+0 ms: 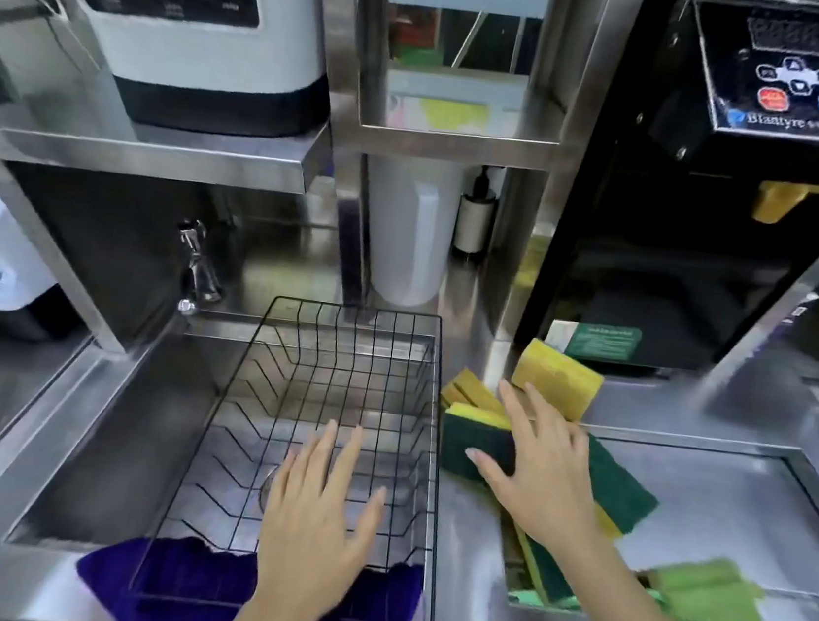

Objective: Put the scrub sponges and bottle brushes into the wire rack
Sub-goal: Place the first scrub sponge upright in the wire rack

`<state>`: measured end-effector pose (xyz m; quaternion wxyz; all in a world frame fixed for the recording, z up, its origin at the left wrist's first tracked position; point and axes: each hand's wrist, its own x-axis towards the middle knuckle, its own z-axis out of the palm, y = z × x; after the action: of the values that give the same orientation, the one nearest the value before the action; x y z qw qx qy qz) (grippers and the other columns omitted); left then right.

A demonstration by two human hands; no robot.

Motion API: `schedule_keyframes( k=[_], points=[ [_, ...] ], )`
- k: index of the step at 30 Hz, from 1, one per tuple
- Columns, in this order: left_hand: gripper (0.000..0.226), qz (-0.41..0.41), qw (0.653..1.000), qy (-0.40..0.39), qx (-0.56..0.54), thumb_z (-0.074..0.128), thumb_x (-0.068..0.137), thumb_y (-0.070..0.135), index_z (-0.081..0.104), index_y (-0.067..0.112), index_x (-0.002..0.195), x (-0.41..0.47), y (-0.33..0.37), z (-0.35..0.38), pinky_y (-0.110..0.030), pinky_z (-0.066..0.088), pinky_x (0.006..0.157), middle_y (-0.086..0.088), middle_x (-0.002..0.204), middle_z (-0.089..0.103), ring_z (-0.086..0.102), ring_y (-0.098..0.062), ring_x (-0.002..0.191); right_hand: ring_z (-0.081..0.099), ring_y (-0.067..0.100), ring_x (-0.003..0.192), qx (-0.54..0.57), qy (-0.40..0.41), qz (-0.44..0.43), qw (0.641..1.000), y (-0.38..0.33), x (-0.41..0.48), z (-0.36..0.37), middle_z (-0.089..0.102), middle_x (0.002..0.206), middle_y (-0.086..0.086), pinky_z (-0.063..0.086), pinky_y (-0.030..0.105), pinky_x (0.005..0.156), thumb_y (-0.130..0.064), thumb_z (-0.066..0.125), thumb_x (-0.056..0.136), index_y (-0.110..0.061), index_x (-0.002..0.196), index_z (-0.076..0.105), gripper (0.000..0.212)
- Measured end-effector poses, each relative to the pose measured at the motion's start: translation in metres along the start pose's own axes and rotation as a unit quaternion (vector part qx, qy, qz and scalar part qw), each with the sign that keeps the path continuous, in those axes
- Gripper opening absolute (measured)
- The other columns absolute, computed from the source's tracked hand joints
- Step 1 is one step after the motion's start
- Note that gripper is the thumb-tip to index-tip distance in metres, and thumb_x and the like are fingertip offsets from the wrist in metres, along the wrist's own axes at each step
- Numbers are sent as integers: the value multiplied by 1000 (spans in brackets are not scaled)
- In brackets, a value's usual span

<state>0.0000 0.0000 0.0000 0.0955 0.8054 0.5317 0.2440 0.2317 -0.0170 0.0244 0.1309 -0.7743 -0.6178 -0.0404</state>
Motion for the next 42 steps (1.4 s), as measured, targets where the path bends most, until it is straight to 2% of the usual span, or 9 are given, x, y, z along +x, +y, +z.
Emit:
schedule_keyframes(
  k=[4,8,13,25,29,32,36,40,42],
  points=[
    [59,-4,1000,-4,13,32,90,55,43,19,135,-17,-5,4,-39,30,102,-10,137,47,44,-28,123,57,30,113,-13,-27,14,999,5,-5,13,59,127,11,45,44,91,-59,49,81,-19,139,40,71],
    [55,7,999,-24,48,39,85,49,53,17,127,-30,-3,4,-42,50,80,-6,126,58,59,-25,102,49,28,117,47,-89,49,994,5,-4,15,52,127,7,40,40,96,-54,50,86,-17,142,32,69],
    [46,13,996,-18,89,41,79,44,70,12,95,-42,2,3,-27,44,42,1,59,66,57,-21,43,50,27,114,128,-92,79,984,4,-1,13,50,124,8,48,40,89,-49,59,83,-17,137,38,67],
    [39,16,995,-33,93,42,81,44,63,16,63,-43,-3,8,-28,43,46,4,54,59,55,-19,46,45,5,96,395,80,89,911,-25,25,-34,53,107,-3,35,18,74,-33,67,82,-15,120,57,43],
    [42,29,994,-33,96,44,82,42,58,16,51,-43,-3,8,-26,39,45,4,47,54,51,-19,44,59,19,99,511,40,101,852,-46,37,-34,62,109,3,52,35,82,-40,69,77,-23,111,59,39],
    [43,30,994,-33,98,44,81,41,57,16,48,-42,-3,7,-25,38,46,3,46,53,51,-20,44,62,16,91,573,-23,115,811,-64,43,-30,64,98,0,54,33,75,-32,69,80,-19,104,60,29],
    [42,21,994,-41,101,44,80,41,57,17,48,-42,-3,8,-26,38,45,4,46,54,51,-19,44,63,20,90,534,-146,108,826,-84,45,-9,59,89,-8,56,49,81,-35,69,79,-26,99,53,28],
    [42,18,994,-42,101,44,80,41,56,17,48,-41,-2,8,-26,38,44,3,47,54,52,-20,45,58,24,88,388,-256,39,884,-94,39,3,53,88,-4,47,31,66,-40,61,85,-26,128,35,52],
    [41,18,994,-42,100,44,79,41,54,16,47,-41,-3,8,-26,37,44,3,46,54,51,-20,44,56,27,92,288,-266,-13,920,-96,35,6,53,92,2,42,34,77,-43,55,88,-28,133,28,55]
  ],
)
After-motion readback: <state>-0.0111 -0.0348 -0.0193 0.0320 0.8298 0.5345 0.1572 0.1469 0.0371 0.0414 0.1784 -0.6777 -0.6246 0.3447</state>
